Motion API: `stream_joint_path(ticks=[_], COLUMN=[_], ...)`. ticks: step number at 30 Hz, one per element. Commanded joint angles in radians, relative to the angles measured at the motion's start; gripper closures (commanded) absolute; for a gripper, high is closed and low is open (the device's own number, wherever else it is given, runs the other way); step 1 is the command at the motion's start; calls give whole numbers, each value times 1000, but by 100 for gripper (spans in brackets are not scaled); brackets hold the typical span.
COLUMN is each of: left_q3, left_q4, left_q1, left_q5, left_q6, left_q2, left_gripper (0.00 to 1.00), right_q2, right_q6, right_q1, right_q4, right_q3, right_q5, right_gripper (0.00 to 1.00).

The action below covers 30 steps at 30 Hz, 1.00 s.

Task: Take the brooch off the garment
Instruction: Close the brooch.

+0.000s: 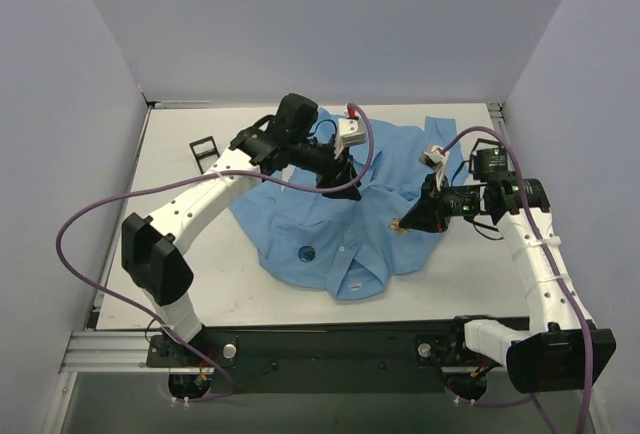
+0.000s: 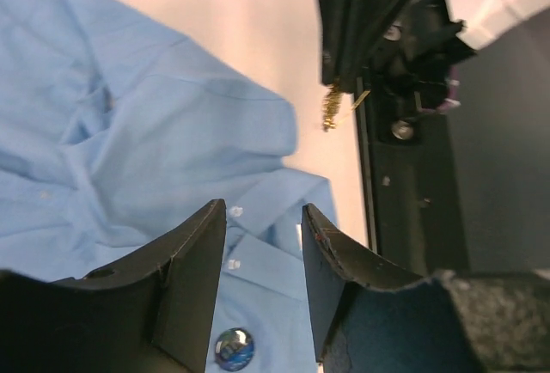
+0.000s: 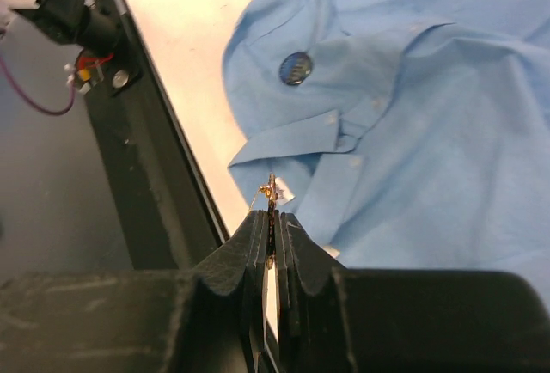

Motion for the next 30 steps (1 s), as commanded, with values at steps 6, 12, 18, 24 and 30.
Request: stream_joint_path(ticks=[6, 12, 18, 24, 30], left_q3=[-201, -219, -273, -276, -281], left_q4=[101, 136, 257, 305, 331], left_q1=[-51, -79, -111, -155, -166], left_q5=[189, 217, 258, 235, 263], left_q6=[46, 22, -82, -150, -196], left_q2=[-62, -27, -30, 15, 44], left_gripper=[47, 47, 47, 47, 47], right_q2=[41, 68, 123, 151, 177], right_q6=[-166, -209, -223, -238, -250], right_q1=[6, 4, 3, 12, 21], right_q4=[-108, -113, -113, -114, -113], right_q3=[-78, -109, -115, -127, -124], right_q5=[-260, -292, -300, -294, -280], right_gripper=[100, 100, 100, 100, 100])
